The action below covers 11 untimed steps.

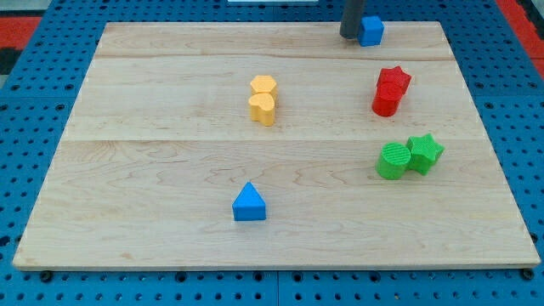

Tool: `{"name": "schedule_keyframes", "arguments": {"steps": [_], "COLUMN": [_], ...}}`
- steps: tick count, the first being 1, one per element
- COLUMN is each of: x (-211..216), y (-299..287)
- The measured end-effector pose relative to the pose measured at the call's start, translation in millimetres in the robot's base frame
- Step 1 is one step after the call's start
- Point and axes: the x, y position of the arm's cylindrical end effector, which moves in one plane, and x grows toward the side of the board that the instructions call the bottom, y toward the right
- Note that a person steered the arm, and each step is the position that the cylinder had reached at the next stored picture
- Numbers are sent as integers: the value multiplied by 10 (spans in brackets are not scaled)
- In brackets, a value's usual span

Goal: Take the blue triangle to the bottom left side of the blue cube

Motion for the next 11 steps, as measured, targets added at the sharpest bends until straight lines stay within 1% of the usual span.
{"name": "schedule_keyframes", "arguments": {"steps": [1,3,4,5,6,7,9,10,11], "x": [634,1841,2547,3092,3162,3299,3699,3537,3391], "y": [-54,-420,-462,-664,-1336,-1877,-2565,-2979,-2676]}}
